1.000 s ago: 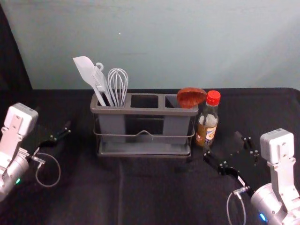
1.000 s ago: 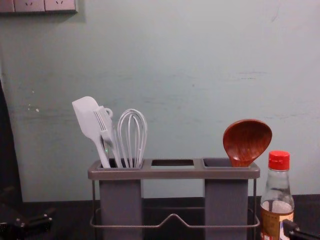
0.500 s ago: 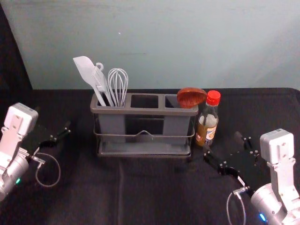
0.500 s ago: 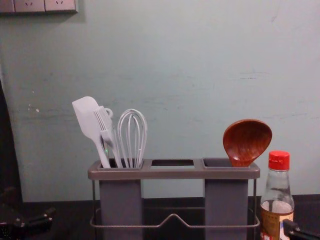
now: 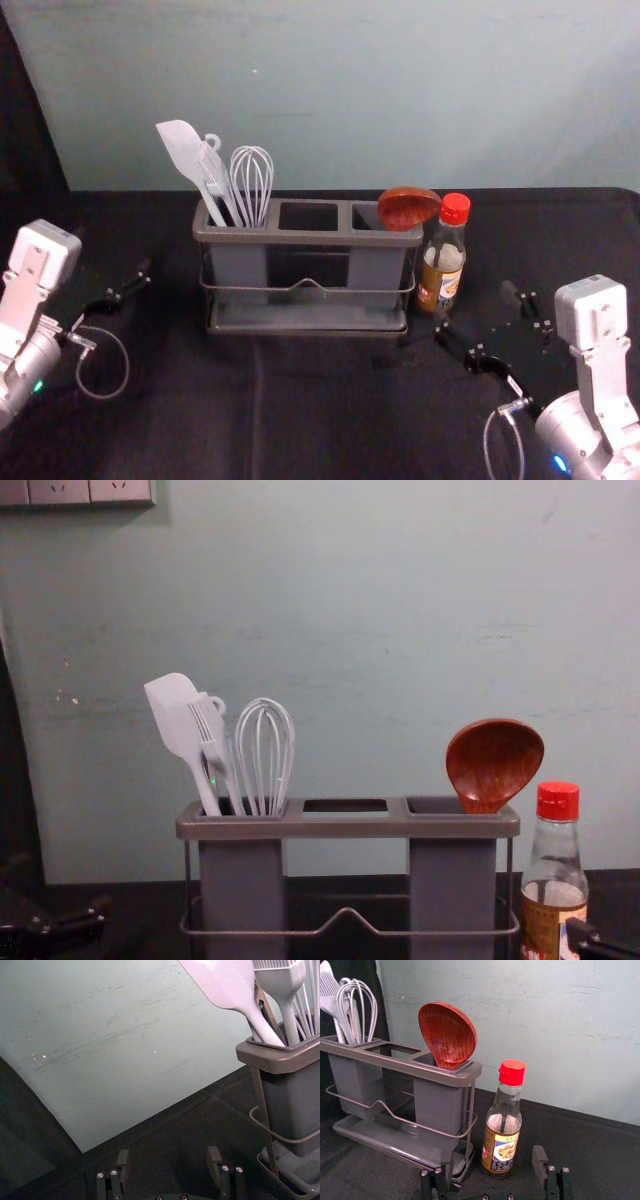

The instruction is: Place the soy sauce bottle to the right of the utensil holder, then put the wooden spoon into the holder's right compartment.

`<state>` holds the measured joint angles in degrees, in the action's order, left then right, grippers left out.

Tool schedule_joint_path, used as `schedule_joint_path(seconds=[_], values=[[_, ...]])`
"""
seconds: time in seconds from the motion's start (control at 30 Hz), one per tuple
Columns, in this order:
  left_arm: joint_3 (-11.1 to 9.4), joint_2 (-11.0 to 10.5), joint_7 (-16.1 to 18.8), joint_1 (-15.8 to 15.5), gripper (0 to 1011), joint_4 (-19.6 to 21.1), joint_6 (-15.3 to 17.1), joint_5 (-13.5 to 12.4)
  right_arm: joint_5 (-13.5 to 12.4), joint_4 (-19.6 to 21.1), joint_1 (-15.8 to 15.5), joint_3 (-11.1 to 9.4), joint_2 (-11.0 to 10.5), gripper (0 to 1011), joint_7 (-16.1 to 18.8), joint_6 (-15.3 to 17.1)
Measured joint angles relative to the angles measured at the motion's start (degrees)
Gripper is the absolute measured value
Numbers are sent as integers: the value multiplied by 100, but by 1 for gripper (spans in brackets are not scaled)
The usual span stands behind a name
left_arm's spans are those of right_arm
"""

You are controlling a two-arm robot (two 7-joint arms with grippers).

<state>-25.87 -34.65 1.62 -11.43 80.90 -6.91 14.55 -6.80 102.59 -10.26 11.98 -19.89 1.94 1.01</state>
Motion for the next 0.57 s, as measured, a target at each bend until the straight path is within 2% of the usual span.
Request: schedule_joint_path(seconds=[0.57], values=[[1, 0, 0, 0, 1012, 0, 0, 0, 0, 0, 0, 0, 0, 1003, -1, 0]])
